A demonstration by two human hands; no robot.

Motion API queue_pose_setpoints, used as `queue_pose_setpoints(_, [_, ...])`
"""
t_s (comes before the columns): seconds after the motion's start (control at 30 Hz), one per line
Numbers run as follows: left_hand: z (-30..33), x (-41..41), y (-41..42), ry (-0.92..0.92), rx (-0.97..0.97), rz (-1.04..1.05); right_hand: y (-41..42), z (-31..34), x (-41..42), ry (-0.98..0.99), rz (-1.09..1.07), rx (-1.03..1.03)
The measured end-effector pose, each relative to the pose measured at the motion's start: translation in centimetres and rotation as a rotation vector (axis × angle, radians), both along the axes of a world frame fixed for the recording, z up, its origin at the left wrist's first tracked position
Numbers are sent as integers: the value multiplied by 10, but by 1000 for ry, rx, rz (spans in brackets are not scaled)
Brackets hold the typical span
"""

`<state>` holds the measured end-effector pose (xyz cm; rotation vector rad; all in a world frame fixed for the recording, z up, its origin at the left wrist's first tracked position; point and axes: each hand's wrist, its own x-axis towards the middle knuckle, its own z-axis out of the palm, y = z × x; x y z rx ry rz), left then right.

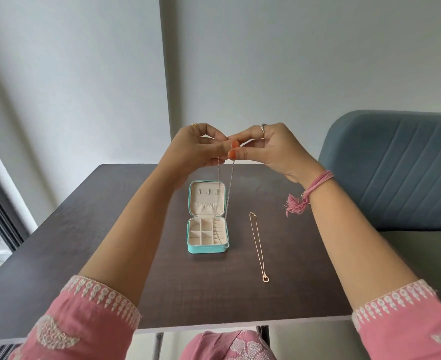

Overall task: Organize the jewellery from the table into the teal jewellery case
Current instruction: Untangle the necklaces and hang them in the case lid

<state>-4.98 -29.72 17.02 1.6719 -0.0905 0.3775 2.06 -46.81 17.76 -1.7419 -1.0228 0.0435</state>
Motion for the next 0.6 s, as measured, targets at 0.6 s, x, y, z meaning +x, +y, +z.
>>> queue_pose_setpoints(0.6, [-26, 3, -26, -87, -169, -34, -22, 18, 2, -85, -59, 24])
